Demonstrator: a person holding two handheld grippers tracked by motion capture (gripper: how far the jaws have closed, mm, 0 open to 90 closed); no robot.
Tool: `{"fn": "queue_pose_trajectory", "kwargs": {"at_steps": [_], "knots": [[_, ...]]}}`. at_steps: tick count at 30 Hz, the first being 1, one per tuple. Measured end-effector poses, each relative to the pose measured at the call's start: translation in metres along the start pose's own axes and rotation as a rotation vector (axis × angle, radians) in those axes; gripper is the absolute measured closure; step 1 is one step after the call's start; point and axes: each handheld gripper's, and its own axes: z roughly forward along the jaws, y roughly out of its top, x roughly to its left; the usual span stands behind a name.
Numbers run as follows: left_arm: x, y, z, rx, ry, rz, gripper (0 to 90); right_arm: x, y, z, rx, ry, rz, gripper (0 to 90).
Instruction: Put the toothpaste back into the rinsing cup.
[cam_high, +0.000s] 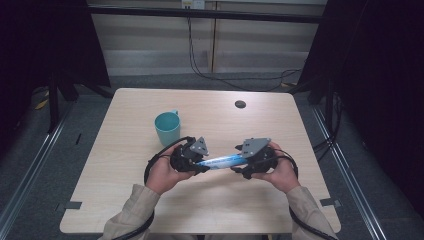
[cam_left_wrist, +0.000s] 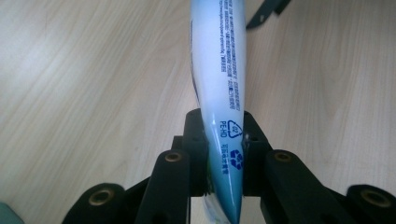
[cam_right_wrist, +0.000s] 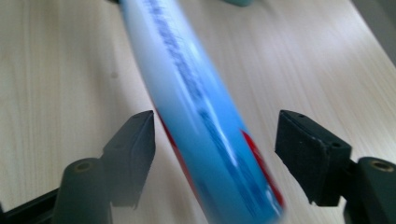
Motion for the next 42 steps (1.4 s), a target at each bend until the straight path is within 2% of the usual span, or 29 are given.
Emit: {"fn": "queue_pose_trajectory", "kwargs": {"at_steps": [1,3,5,6,7,8,9,10,11,13,15,16,17,20,22,27,29,34,39,41,42], "knots": [[0.0,0.002,-0.001,-0.006,-0.008,-0.006,77.7,0.001,0.003,0.003,0.017,-0.002,-0.01,38.4],[0.0,0.005,-0.003,0.005,0.006,0.01,77.5,0.002,0.008,0.007,0.05,0.008,-0.043,46.4],[0.001,0.004,-0.005,-0.024,0.01,0.007,75.8,0.0,0.011,0.008,0.079,0.032,-0.041,55.7],[0.002,0.004,-0.006,-0.034,0.011,-0.004,74.1,-0.001,0.011,0.007,0.084,0.028,-0.011,59.4],[0.005,0.005,-0.008,-0.039,0.003,-0.015,72.3,0.001,0.013,0.006,0.096,0.019,-0.013,62.7],[0.007,0.004,-0.011,-0.076,0.019,-0.001,68.8,0.002,0.015,0.005,0.101,0.013,-0.033,65.6],[0.007,0.003,-0.014,-0.12,0.033,0.02,66.0,0.001,0.014,0.003,0.084,0.009,-0.015,67.3],[0.008,0.002,-0.017,-0.163,0.043,0.023,63.3,-0.001,0.013,0.0,0.064,0.024,0.006,68.3],[0.009,0.001,-0.02,-0.187,0.074,0.013,59.1,-0.003,0.011,-0.003,0.05,0.016,0.022,69.1],[0.012,-0.001,-0.025,-0.215,0.11,-0.018,38.7,-0.007,0.008,-0.006,0.063,0.017,0.04,69.5],[0.016,-0.004,-0.03,-0.233,0.128,-0.046,33.2,-0.011,0.0,-0.01,0.019,0.026,0.098,69.6],[0.016,-0.004,-0.03,-0.233,0.128,-0.046,31.4,-0.012,-0.003,-0.012,-0.006,0.02,0.13,69.6],[0.018,-0.009,-0.032,-0.25,0.121,-0.08,30.7,-0.014,-0.006,-0.014,-0.028,0.022,0.162,69.7],[0.02,-0.015,-0.03,-0.257,0.105,-0.129,32.0,-0.016,-0.012,-0.017,-0.08,0.023,0.222,69.6],[0.02,-0.02,-0.026,-0.259,0.106,-0.162,32.3,-0.016,-0.014,-0.017,-0.096,0.022,0.246,69.6],[0.023,-0.026,-0.015,-0.275,0.07,-0.232,32.6,-0.016,-0.015,-0.018,-0.149,0.025,0.284,69.6],[0.023,-0.027,-0.011,-0.305,0.041,-0.267,33.0,-0.016,-0.015,-0.018,-0.163,0.028,0.292,69.5],[0.021,-0.024,-0.007,-0.337,0.02,-0.276,34.3,-0.016,-0.014,-0.015,-0.189,0.039,0.314,69.5],[0.022,-0.022,-0.008,-0.393,-0.001,-0.307,36.3,-0.013,-0.012,-0.012,-0.207,0.05,0.326,69.3],[0.022,-0.021,-0.008,-0.399,-0.005,-0.312,37.4,-0.012,-0.012,-0.009,-0.224,0.062,0.34,69.3],[0.022,-0.021,-0.008,-0.428,-0.02,-0.323,38.0,-0.011,-0.012,-0.009,-0.229,0.066,0.344,69.3]]}}
